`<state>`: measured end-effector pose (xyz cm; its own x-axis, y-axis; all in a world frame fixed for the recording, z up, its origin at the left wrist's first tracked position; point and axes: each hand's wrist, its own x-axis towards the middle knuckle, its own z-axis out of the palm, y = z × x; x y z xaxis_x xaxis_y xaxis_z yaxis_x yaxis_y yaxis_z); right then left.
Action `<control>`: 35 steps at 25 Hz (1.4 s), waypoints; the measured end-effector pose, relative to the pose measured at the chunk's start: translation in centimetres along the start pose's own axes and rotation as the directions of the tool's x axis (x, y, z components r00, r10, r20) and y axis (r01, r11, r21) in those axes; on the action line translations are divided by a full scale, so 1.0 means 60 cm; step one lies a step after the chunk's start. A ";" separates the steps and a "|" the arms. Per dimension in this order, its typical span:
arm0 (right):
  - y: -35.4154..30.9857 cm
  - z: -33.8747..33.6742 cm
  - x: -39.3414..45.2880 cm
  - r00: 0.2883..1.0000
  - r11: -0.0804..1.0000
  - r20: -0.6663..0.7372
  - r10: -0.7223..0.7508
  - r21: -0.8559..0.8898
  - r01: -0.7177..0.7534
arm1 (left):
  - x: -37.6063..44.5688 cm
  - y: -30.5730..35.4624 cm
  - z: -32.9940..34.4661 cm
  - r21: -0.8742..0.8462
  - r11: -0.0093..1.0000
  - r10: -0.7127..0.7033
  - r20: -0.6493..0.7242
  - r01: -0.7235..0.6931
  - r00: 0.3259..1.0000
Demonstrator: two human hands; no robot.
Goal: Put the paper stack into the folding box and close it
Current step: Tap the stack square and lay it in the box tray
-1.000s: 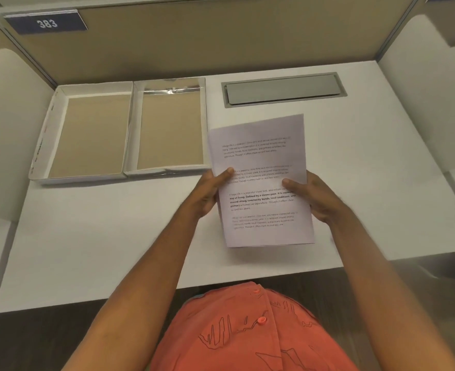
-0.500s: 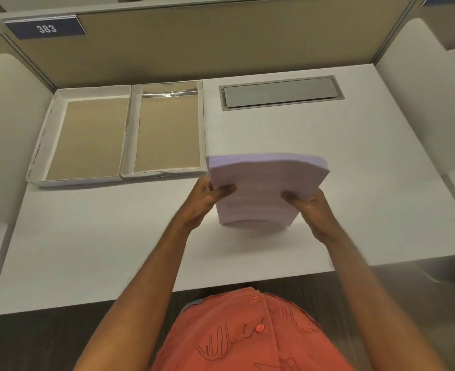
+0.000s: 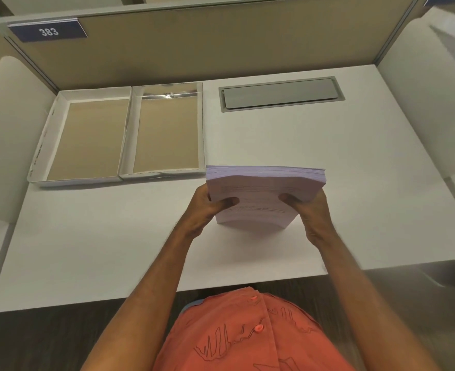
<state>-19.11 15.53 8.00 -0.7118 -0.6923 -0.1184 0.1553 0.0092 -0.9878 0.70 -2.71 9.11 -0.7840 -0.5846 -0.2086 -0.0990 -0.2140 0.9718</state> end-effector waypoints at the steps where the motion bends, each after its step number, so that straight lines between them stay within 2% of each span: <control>1: 0.002 -0.001 0.001 1.000 1.000 0.001 0.002 -0.007 -0.002 | 0.000 -0.002 0.003 -0.003 1.000 0.003 0.003 -0.003 1.000; 6: 0.007 0.000 0.000 1.000 1.000 -0.017 0.021 -0.005 -0.021 | -0.001 -0.005 0.009 0.013 1.000 -0.011 -0.042 0.012 0.999; 10: 0.008 0.006 -0.004 0.999 1.000 0.022 0.030 0.003 -0.030 | -0.004 -0.009 0.015 0.047 0.999 -0.020 -0.048 0.022 0.999; 16: 0.001 0.005 -0.010 0.999 0.999 -0.007 -0.039 0.007 0.039 | -0.006 -0.002 0.011 0.066 0.998 0.024 -0.069 -0.019 0.997; 21: 0.032 0.004 -0.019 0.999 0.999 0.011 0.036 0.015 -0.036 | -0.011 -0.029 0.014 0.035 0.999 -0.032 -0.074 0.034 0.997; 25: 0.050 -0.007 -0.019 0.995 0.995 0.047 0.085 -0.050 -0.082 | -0.012 -0.061 0.008 0.050 0.993 -0.102 -0.034 0.104 0.994; 28: 0.074 -0.022 -0.018 0.989 0.972 0.090 0.119 -0.214 -0.097 | -0.010 -0.085 0.004 0.085 0.986 -0.141 -0.016 0.142 0.990; 31: 0.083 -0.021 -0.014 0.989 0.938 0.051 0.135 -0.328 -0.111 | 0.000 -0.096 -0.005 0.132 0.978 -0.155 -0.061 0.161 0.986; 35: 0.038 0.034 0.015 0.987 0.940 0.041 0.153 -0.316 -0.132 | 0.013 -0.079 -0.048 0.091 0.980 -0.163 -0.136 0.176 0.977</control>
<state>-17.96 13.45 5.84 -0.6513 -0.7115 -0.2636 0.0237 0.3282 -0.9443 2.33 -4.41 4.02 -0.6665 -0.6433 -0.3769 -0.2907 -0.2413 0.9259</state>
